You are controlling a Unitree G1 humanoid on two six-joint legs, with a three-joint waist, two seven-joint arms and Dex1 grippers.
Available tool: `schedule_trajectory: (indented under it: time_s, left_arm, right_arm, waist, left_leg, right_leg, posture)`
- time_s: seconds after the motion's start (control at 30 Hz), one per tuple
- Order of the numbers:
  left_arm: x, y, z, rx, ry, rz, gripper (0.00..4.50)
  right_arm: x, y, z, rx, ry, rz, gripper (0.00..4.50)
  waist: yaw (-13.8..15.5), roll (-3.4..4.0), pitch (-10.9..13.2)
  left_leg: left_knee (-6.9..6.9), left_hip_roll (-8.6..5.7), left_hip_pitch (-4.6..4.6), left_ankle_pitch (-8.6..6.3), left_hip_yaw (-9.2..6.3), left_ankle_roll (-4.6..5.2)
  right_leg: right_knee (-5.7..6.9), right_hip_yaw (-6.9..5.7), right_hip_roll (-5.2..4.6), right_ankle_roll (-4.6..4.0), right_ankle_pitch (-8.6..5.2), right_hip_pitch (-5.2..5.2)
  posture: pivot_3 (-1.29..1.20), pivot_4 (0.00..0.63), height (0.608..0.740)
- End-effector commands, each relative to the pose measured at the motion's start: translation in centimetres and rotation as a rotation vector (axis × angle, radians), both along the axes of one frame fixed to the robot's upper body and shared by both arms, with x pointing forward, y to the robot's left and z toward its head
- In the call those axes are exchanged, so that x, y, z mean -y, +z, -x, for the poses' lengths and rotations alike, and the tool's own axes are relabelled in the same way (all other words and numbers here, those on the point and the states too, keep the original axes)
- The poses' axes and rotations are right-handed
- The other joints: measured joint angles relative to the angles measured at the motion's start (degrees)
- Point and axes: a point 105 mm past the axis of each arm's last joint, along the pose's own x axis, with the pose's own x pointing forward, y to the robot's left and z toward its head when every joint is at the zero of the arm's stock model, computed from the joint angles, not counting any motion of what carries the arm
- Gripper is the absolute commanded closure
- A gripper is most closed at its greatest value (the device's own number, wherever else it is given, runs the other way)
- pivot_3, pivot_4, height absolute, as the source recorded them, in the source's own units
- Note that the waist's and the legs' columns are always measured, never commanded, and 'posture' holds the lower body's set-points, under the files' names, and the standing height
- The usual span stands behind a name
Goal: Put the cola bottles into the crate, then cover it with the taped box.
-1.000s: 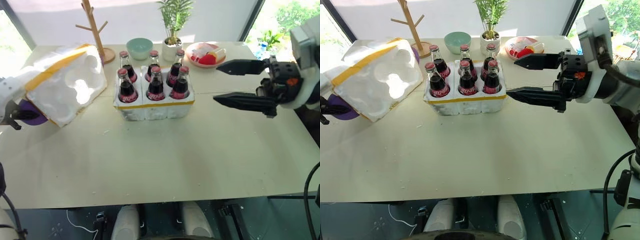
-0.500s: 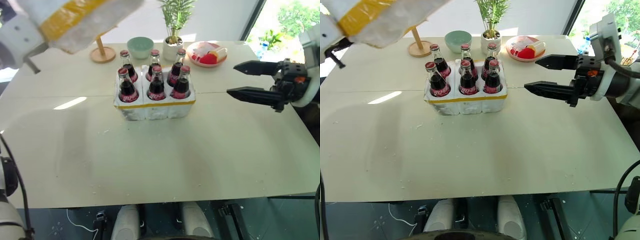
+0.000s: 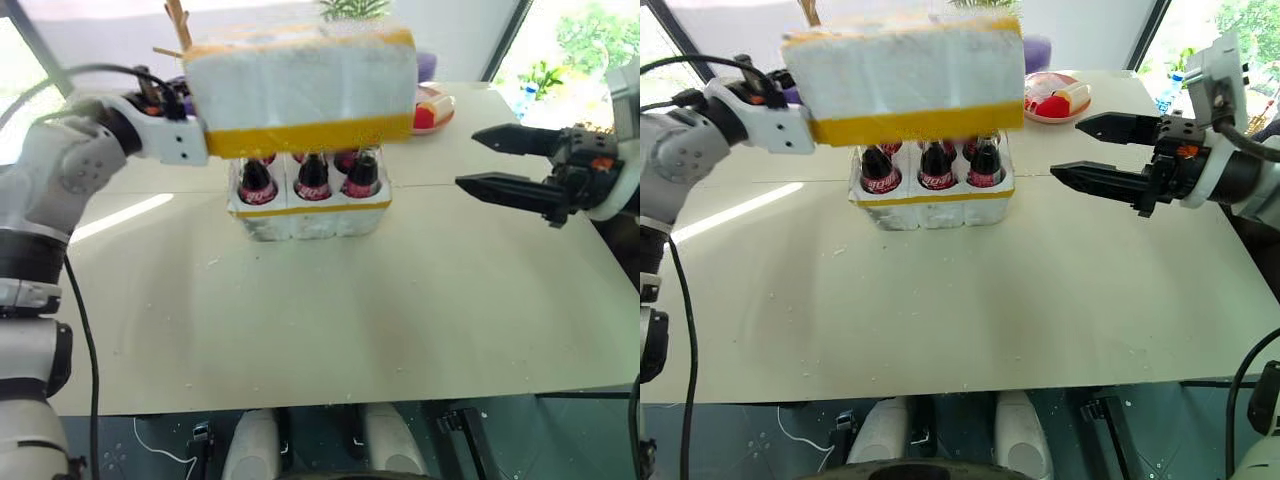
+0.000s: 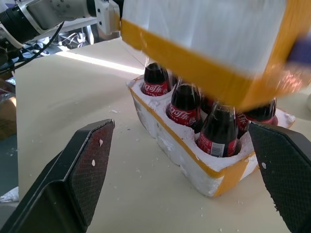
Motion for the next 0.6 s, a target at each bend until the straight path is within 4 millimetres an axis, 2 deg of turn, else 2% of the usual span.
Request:
schedule_trajectory:
  time_s: [0.03,0.2,0.3,0.5,0.6]
  left_arm:
    - [-0.2,1.9,0.3,0.092,0.01,-0.051,4.14]
    - [-0.9,-0.2,0.3,0.043,0.031,-0.125,1.67]
    - [-1.0,-1.3,0.6,-0.003,0.03,-0.108,0.17]
    - [-2.7,-2.5,3.2,-0.08,0.043,-0.018,0.08]
    - [-5.4,-3.0,5.4,-0.191,0.095,0.164,0.08]
  right_arm:
    - [-0.1,1.2,0.6,0.066,-0.001,-0.008,0.0]
    - [-0.2,1.1,0.5,0.064,0.001,-0.012,0.0]
    - [-0.2,0.8,0.4,0.056,0.002,-0.008,0.0]
    - [0.6,-0.4,-0.1,0.028,-0.037,0.03,0.0]
    - [1.4,-1.3,-0.7,0.008,-0.074,0.043,0.0]
  waist:
    - [0.0,0.0,0.0]
    - [-0.2,0.0,0.0]
    - [-0.1,0.0,0.0]
    - [-0.2,0.0,0.0]
    - [-0.5,0.01,0.0]
  left_leg:
    - [0.0,0.0,0.0,0.0,0.0,0.0]
    - [-0.01,0.01,0.02,0.01,0.0,-0.01]
    - [-0.01,0.02,0.03,0.01,0.01,-0.01]
    - [0.0,0.07,0.0,0.02,-0.01,-0.04]
    - [-0.01,0.09,0.01,0.13,0.0,-0.22]
  right_leg:
    - [0.0,0.0,0.0,0.0,0.0,0.0]
    - [0.02,0.0,0.02,0.0,0.0,-0.01]
    - [0.03,0.0,0.01,0.0,0.0,0.0]
    - [0.02,0.0,-0.02,0.0,0.0,-0.02]
    - [0.04,0.0,-0.01,0.0,0.0,-0.03]
  posture:
    - [0.0,0.15,0.74]
    - [0.0,0.15,0.74]
    - [0.0,0.15,0.74]
    - [0.0,0.15,0.74]
    - [0.0,0.15,0.74]
